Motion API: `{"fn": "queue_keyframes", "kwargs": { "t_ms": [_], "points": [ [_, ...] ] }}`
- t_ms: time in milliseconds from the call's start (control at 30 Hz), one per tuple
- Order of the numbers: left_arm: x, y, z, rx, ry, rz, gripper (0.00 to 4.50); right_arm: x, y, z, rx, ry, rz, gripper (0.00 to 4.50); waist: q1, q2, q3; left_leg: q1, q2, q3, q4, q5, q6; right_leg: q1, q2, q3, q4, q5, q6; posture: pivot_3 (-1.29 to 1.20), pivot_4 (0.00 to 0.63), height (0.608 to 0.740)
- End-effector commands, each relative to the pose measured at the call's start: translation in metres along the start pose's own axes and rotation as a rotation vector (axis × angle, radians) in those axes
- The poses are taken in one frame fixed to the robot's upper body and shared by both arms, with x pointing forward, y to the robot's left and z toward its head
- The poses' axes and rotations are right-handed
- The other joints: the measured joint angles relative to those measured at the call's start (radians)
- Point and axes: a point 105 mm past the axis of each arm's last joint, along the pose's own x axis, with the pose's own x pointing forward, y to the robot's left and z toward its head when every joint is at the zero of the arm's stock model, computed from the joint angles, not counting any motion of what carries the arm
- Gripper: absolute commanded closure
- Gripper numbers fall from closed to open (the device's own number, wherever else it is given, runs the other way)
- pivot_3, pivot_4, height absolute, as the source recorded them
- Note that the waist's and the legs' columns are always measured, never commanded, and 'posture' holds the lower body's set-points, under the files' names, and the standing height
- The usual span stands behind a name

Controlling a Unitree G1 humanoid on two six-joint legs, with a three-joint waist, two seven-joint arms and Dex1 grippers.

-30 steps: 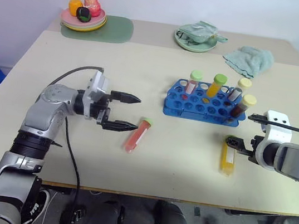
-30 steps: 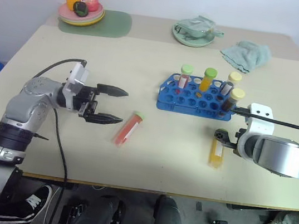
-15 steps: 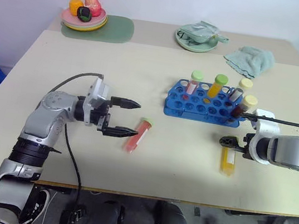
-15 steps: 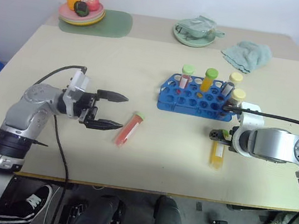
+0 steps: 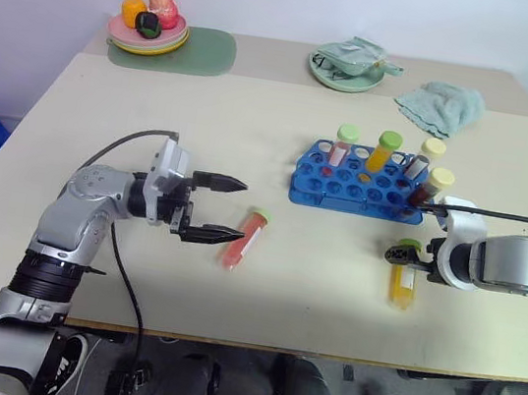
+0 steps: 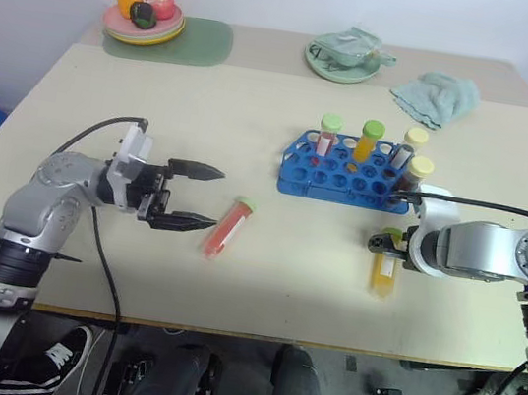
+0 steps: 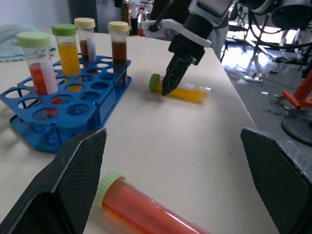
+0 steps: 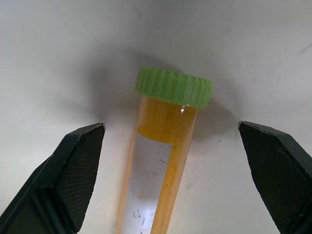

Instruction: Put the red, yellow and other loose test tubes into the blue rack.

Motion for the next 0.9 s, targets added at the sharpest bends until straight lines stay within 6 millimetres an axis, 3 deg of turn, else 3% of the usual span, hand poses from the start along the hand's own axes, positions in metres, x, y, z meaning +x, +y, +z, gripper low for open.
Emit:
{"fn": "queue_keyframes", "kwargs": {
  "t_ms": [33,67,167,267,533,700,900],
  "points": [
    [-0.0013,-0.0024,0.0095,0.029,-0.025,0.0,0.0,-0.0041,0.0031,0.006,-0.008,-0.017,0.006,0.02,0.0,0.0,0.0,0.0,0.0,0.0,0.0,0.0,0.0,0.0,0.0,0.0,0.0,0.0,0.0,0.0,0.15,0.74],
    [-0.0013,-0.0026,0.0097,0.029,-0.025,0.001,0.0,-0.004,0.0028,0.0059,-0.008,-0.016,0.004,0.02,0.0,0.0,0.0,0.0,0.0,0.0,0.0,0.0,0.0,0.0,0.0,0.0,0.0,0.0,0.0,0.0,0.15,0.74],
    [-0.0013,-0.0031,0.0099,0.026,-0.027,0.005,0.0,-0.0032,0.0012,0.004,-0.008,-0.01,-0.004,0.78,0.001,0.0,0.0,0.0,0.0,0.0,0.0,0.0,0.0,0.0,0.0,0.0,0.0,0.0,0.0,0.0,0.15,0.74],
    [-0.0014,-0.0036,0.0101,0.024,-0.028,0.007,0.0,-0.003,0.0033,0.0033,-0.017,-0.009,0.002,2.18,0.0,0.0,0.0,0.0,0.0,0.0,0.0,0.0,0.0,0.0,0.0,0.0,0.0,0.0,0.0,0.0,0.15,0.74],
    [-0.0013,-0.0028,0.011,0.026,-0.027,0.01,0.0,-0.0038,-0.0001,0.0036,-0.005,-0.011,-0.007,2.18,0.0,0.0,0.0,0.0,0.0,0.0,0.0,0.0,0.0,0.0,0.0,0.0,0.0,0.0,0.0,0.0,0.15,0.74],
    [-0.0011,-0.0021,0.0118,0.028,-0.027,0.009,0.0,-0.0045,0.0003,0.0036,-0.009,-0.014,-0.005,3.69,0.0,0.0,0.0,0.0,0.0,0.0,0.0,0.0,0.0,0.0,0.0,0.0,0.0,0.0,0.0,0.0,0.15,0.74],
    [-0.0016,-0.0019,0.012,0.028,-0.025,0.008,0.0,-0.0086,0.0057,0.0052,-0.046,-0.025,0.018,3.71,0.0,0.0,0.0,0.0,0.0,0.0,0.0,0.0,0.0,0.0,0.0,0.0,0.0,0.0,0.0,0.0,0.15,0.74]
  ]
}}
